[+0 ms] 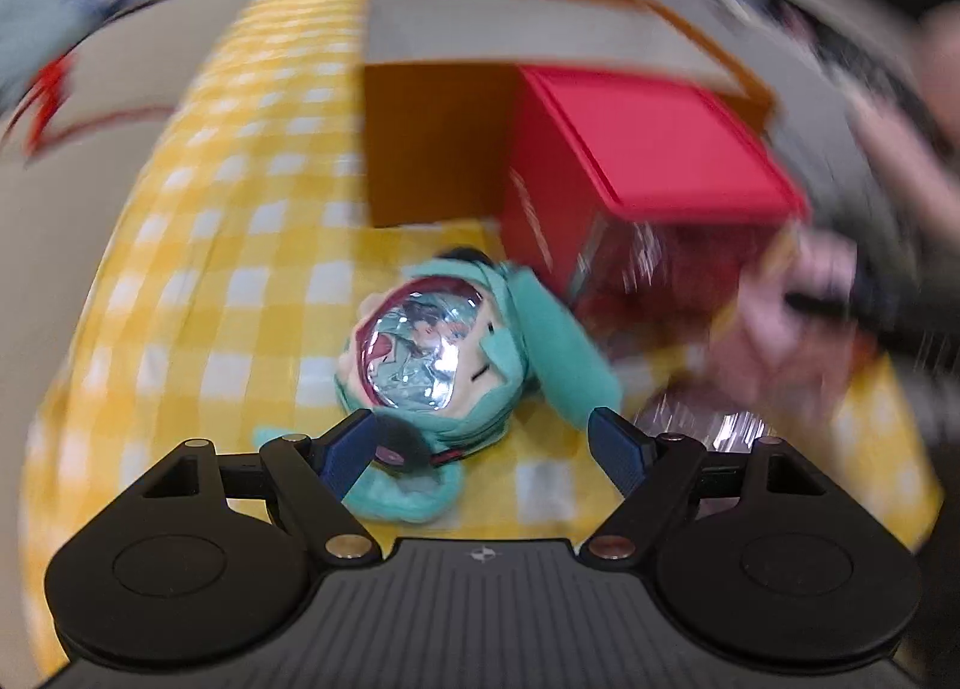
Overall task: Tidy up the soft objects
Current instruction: 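Grasp the pink towel with the right gripper and lift it, then grasp the teal-haired doll plush with the left gripper while the right gripper holds the pink towel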
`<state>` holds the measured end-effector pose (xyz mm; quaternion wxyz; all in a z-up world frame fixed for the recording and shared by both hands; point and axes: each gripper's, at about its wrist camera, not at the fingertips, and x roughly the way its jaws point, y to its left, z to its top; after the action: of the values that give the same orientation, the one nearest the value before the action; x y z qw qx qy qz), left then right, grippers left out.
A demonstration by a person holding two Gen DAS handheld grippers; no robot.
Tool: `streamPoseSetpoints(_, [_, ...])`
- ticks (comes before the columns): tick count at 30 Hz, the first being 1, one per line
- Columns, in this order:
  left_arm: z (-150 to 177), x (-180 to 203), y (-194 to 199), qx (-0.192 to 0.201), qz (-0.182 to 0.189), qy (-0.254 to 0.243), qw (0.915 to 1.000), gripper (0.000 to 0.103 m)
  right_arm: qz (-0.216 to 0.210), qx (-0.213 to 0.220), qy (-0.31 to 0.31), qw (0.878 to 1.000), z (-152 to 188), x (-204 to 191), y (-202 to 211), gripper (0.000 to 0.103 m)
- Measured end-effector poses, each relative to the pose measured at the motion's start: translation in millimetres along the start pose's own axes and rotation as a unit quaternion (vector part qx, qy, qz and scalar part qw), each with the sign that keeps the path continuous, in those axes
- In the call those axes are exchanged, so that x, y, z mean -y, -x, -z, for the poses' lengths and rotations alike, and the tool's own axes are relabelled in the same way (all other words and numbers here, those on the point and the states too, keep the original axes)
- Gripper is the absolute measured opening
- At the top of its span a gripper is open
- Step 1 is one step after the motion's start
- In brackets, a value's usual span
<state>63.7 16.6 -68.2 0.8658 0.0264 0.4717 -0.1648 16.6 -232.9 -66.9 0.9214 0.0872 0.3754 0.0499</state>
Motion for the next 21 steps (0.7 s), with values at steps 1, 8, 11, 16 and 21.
streamPoseSetpoints(1, [-3,2,-6,-0.014,0.003,-0.045,0.9989,0.094,-0.003,0.003,0.003,1.0,-1,1,3,0.016])
streamPoseSetpoints(8, [-4,-9,-26,-0.082,0.043,-0.217,0.9717,0.096,-0.013,0.012,-0.005,1.0,-7,5,8,0.016])
streamPoseSetpoints(11, [1,-19,-41,-0.095,0.051,-0.218,0.9699,0.095,-0.019,0.005,-0.015,1.0,-7,7,5,0.016])
streamPoseSetpoints(16, [-3,-29,-59,-0.091,0.045,-0.192,0.9762,0.087,-0.02,0.008,-0.008,1.0,-5,3,6,0.016])
streamPoseSetpoints(21, [-5,-35,-61,-0.097,0.058,-0.167,0.9793,0.073,-0.037,0.004,-0.03,0.999,-4,8,4,0.016])
